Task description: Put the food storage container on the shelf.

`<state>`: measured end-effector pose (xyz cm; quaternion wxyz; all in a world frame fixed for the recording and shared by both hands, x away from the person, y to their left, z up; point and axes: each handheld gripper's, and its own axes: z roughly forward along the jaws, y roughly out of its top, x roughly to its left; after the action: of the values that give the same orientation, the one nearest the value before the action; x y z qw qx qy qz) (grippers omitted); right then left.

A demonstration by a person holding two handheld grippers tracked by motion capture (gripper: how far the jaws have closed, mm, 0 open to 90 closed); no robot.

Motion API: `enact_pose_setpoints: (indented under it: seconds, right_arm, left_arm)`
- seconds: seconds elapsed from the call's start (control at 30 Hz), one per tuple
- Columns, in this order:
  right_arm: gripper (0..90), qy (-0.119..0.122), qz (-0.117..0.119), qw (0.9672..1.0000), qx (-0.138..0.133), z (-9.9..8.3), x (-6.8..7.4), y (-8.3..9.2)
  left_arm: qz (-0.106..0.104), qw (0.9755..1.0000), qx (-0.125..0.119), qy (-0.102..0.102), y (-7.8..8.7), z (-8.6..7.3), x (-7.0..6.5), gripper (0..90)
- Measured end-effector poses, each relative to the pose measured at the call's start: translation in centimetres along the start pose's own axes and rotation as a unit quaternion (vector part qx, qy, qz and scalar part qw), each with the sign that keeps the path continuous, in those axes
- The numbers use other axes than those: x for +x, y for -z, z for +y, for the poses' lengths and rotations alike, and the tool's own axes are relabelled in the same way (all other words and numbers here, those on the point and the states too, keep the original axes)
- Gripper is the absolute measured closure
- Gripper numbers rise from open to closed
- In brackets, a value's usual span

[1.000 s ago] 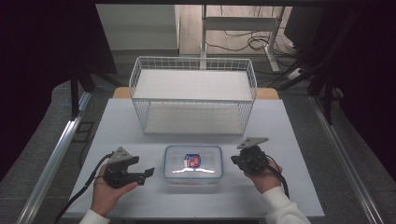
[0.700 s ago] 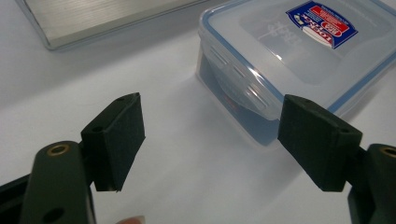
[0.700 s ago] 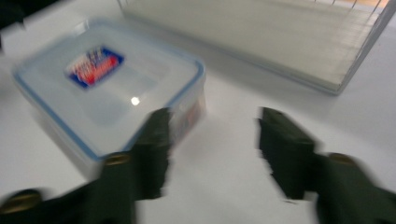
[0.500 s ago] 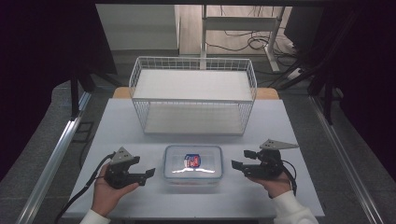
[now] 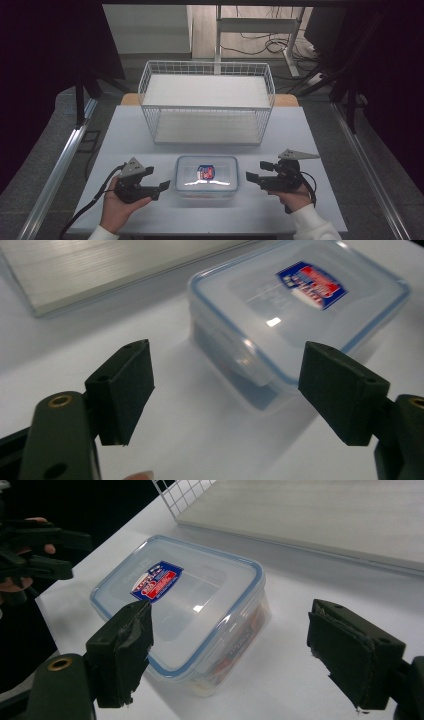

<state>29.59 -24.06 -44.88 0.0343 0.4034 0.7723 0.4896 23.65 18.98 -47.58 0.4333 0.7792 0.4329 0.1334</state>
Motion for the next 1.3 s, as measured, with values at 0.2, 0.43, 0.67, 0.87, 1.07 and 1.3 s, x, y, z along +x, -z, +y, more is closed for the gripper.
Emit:
enact_pose_setpoints:
  seconds: [0.2,0.43,0.67,0.87,1.07,1.3]
  right_arm:
    - [19.0,0.017,-0.004,0.9998,0.012,-0.1,0.4,-0.6]
    - [18.9,0.023,-0.004,0.9995,0.020,-0.1,0.7,-1.0]
    - [18.8,0.022,0.003,0.9994,0.024,-0.1,0.9,-1.5]
    - [18.3,0.011,0.009,0.9994,0.032,0.0,0.7,-2.5]
    - [17.3,-0.006,0.020,0.9991,0.037,0.1,0.2,-3.6]
    - [16.3,-0.034,0.026,0.9976,0.055,0.0,-1.0,-5.2]
  left_arm:
    - [-0.033,0.9989,0.005,0.032,-0.2,0.3,0.2,20.1]
    - [-0.075,0.9940,0.000,0.079,-0.8,1.0,0.7,20.6]
    - [-0.089,0.9904,0.011,0.105,-2.1,1.4,1.3,19.6]
    - [-0.108,0.9833,0.027,0.144,-3.3,1.6,2.3,17.1]
    - [-0.137,0.9727,0.036,0.184,-5.1,1.7,3.4,15.5]
    - [-0.166,0.9636,0.057,0.202,-6.7,1.3,3.8,15.3]
